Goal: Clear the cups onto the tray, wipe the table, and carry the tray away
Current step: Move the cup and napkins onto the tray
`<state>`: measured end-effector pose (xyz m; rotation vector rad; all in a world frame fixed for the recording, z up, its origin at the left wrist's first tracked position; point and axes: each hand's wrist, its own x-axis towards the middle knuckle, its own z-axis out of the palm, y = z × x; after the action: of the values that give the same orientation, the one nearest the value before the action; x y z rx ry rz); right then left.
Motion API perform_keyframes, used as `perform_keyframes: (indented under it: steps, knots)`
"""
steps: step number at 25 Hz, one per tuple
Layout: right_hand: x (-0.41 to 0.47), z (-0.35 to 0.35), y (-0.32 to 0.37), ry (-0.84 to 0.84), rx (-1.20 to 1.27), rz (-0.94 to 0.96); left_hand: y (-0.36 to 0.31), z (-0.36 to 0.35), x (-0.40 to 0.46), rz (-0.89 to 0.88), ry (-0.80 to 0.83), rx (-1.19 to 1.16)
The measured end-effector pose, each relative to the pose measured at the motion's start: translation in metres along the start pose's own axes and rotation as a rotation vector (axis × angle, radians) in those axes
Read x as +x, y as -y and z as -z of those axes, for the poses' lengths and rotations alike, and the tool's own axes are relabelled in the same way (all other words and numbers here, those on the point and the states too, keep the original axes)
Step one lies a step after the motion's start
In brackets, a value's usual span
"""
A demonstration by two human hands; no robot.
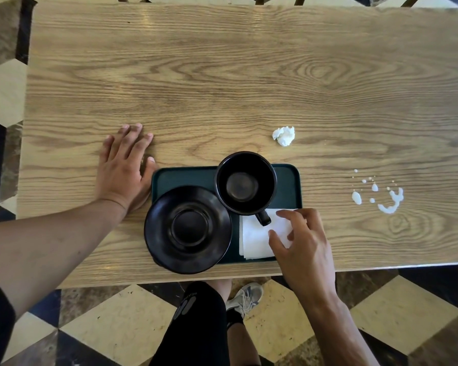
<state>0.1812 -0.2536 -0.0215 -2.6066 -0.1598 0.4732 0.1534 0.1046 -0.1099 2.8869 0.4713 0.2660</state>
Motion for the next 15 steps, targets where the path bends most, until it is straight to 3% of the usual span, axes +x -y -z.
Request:
perform_keyframes:
  steps: [9,15]
  knots:
    - [-0.004,-0.009,0.008,0.055,0.086,-0.025,-0.001,0.001,0.001,0.009,0.015,-0.013]
    - [0.075,0.022,0.013,-0.269,0.252,0.007,-0.001,0.001,0.000,0.002,0.014,-0.014]
